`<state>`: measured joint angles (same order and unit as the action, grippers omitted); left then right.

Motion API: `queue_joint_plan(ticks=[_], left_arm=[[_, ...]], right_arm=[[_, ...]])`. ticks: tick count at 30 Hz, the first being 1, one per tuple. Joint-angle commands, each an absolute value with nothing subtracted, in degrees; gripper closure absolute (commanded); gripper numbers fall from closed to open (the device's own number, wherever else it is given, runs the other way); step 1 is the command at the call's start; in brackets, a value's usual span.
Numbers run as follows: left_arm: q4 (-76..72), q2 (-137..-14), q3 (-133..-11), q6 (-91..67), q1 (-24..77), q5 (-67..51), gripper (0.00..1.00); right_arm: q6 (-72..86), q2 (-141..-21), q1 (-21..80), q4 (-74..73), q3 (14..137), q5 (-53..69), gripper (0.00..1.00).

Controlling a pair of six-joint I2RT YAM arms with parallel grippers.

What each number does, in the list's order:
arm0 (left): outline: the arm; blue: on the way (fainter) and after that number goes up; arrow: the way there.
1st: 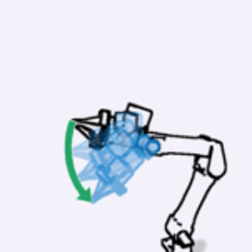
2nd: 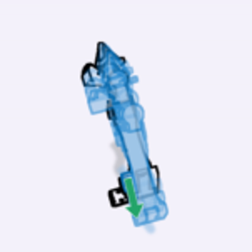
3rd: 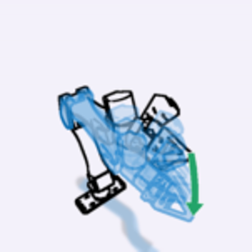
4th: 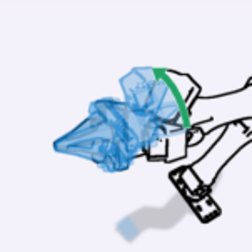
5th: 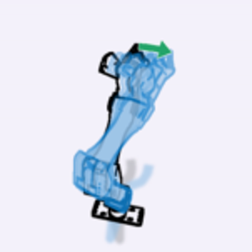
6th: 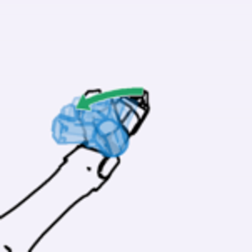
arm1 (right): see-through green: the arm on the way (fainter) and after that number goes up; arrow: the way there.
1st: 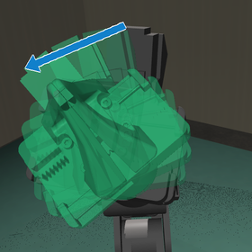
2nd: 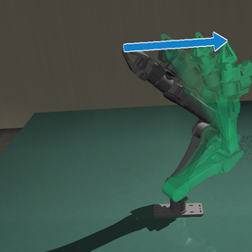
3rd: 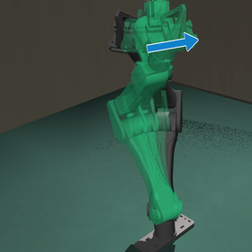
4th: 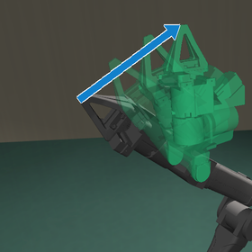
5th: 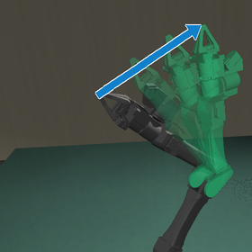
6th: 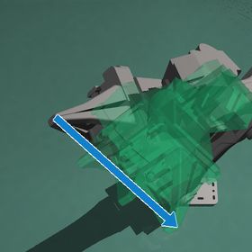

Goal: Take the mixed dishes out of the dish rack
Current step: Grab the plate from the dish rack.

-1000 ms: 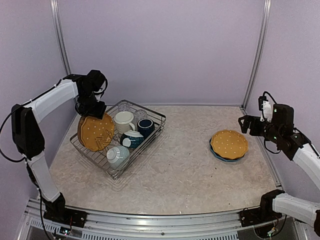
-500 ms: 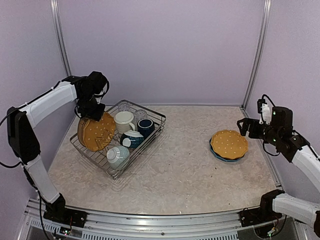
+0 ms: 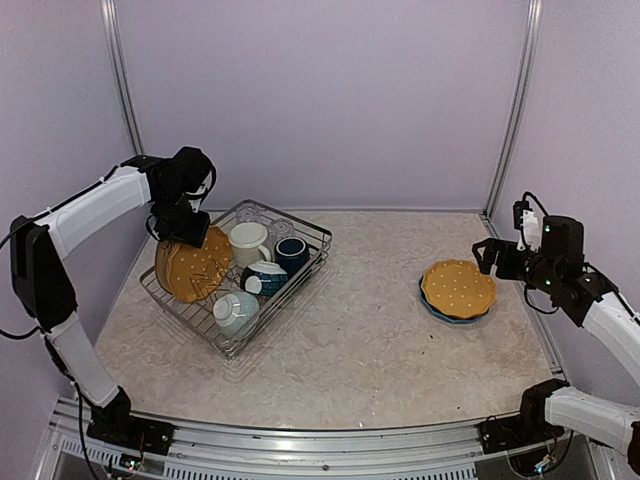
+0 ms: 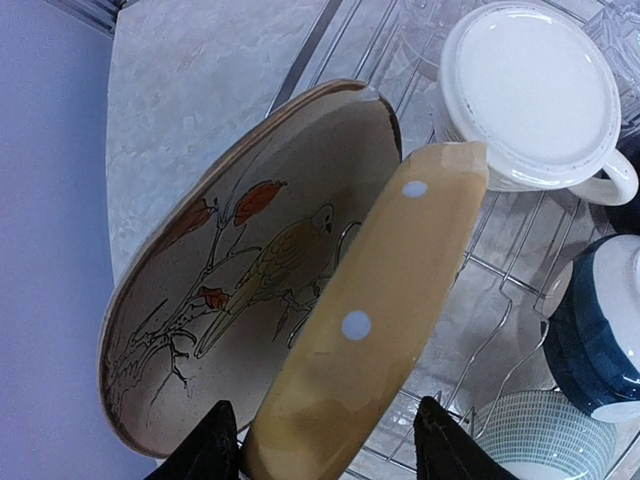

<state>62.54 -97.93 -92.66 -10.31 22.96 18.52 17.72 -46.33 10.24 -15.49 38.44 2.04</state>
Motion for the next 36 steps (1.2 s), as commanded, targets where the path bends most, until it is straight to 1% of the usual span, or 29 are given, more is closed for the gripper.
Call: queue_joint_plan(ticks=[1, 7, 11, 18, 19, 23, 25, 32, 36], left_arm=[[63.9, -99.4, -92.68, -10.3, 23.15, 20.13, 0.45], [63.78, -100.99, -93.91, -9.93, 23.25, 18.93, 0.46], [63.52, -102.38, -94.75, -9.8, 23.27, 18.06, 0.39], [63.42, -104.61, -95.82, -9.8, 23.74, 18.29, 0.36], [63.5, -104.94, -95.99, -9.8, 23.76, 18.4, 0.37], [63.59, -105.5, -96.72, -9.97, 23.83, 19.02, 0.49], [63.58, -105.64, -96.69, -10.03, 23.63, 19.58, 0.53], [63.61, -105.04, -96.28, -9.77, 23.49, 19.1, 0.59], [63.6, -104.4, -96.17, -9.39, 23.56, 19.69, 0.67]], right_arm=[[18.45, -46.1, 10.7, -14.18, 37.27, 2.81, 0.0], [18.38, -45.91, 10.71, -14.19, 37.63, 2.57, 0.0], [18.37, -45.98, 10.72, -14.15, 37.25, 2.77, 0.0], [18.51, -46.13, 10.72, -13.81, 36.41, 2.76, 0.0], [18.42, -46.13, 10.72, -13.73, 36.35, 2.76, 0.0], [18.44, -46.61, 10.72, -13.49, 36.3, 2.72, 0.0], [18.45, -46.75, 10.77, -13.24, 36.09, 2.85, 0.0], [18.67, -47.16, 10.69, -12.83, 35.4, 2.91, 0.0], [19.1, -47.18, 10.73, -13.0, 35.82, 3.19, 0.0]])
